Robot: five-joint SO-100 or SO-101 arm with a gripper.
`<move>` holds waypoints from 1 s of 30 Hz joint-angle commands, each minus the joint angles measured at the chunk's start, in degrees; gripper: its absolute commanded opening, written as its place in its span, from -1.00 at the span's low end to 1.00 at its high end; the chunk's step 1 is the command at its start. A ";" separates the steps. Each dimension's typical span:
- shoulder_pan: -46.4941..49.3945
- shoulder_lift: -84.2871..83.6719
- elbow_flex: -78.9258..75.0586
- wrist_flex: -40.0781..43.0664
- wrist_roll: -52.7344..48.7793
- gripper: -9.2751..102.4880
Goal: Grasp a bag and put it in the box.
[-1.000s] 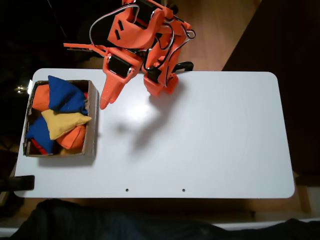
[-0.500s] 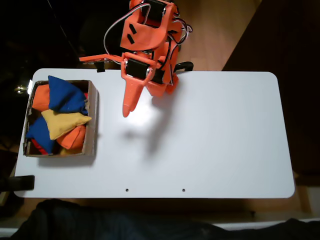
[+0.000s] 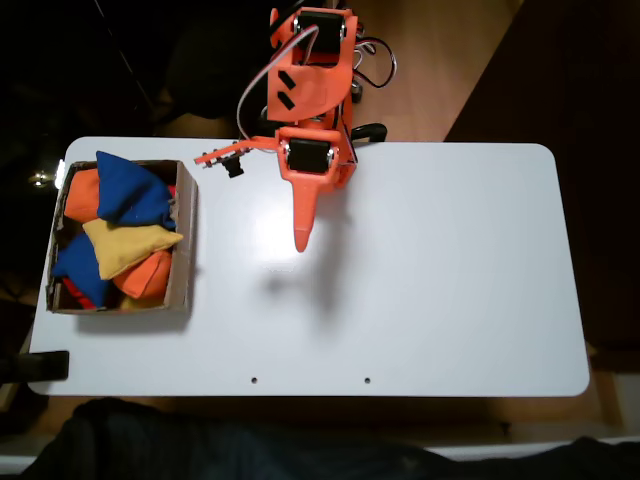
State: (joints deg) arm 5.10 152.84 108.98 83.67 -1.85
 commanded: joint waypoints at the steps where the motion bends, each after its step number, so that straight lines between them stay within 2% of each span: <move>1: -1.85 -0.18 1.67 -1.85 0.88 -0.30; 21: -5.36 3.52 31.20 -20.65 1.49 -0.30; 30: -6.42 7.65 39.81 -22.50 1.58 -0.30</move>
State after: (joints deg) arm -0.88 158.55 147.66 62.14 -0.44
